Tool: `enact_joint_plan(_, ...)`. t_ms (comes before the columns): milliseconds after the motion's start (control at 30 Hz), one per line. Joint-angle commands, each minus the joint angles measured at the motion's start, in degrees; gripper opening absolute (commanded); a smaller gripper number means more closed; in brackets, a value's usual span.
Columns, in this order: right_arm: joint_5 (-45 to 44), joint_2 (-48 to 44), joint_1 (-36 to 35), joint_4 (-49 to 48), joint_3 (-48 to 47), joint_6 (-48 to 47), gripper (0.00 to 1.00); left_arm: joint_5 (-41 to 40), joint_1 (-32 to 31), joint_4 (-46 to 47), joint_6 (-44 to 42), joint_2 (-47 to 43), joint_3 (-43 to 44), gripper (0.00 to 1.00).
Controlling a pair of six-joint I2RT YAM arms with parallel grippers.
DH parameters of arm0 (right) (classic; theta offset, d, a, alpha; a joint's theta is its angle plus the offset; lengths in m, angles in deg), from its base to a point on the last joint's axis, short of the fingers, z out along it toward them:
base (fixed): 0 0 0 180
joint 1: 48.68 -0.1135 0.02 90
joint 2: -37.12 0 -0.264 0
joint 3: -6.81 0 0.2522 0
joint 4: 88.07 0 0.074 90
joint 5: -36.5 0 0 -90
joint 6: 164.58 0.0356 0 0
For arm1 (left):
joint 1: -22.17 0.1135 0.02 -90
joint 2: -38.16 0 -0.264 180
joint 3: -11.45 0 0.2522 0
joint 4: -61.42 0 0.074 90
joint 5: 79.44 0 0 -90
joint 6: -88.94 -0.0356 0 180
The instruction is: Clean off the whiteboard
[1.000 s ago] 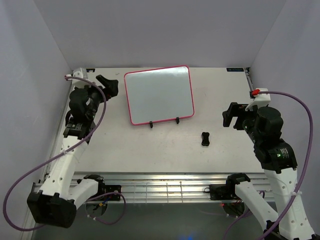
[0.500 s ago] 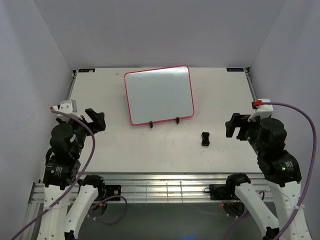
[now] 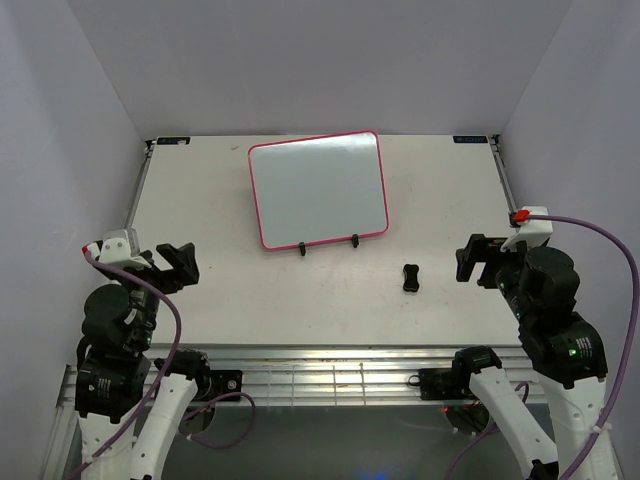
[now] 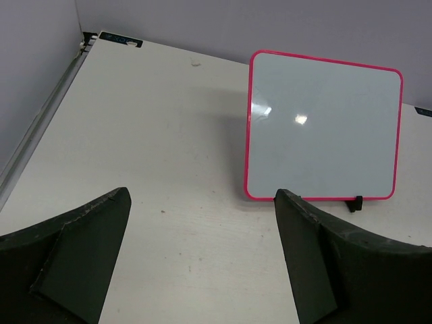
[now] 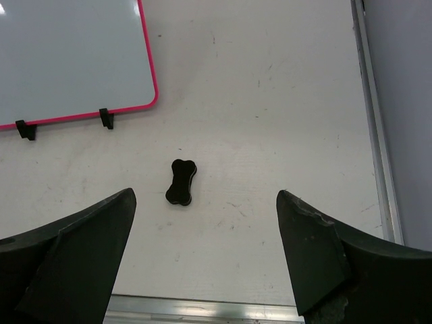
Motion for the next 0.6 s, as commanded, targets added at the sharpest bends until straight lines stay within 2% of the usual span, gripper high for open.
enact_joint_plan(0,-0.8,-0.1,0.2,-0.9,0.4,-0.5,0.90,-0.5,-0.4,-1.1,-0.7,0.4,-0.6,0.98)
enact_joint_plan(567,1.2,0.6,0.1,-1.5,0.4,-1.1,0.90,-0.7,-0.6,-0.4,-0.3,1.5,-0.8,0.98)
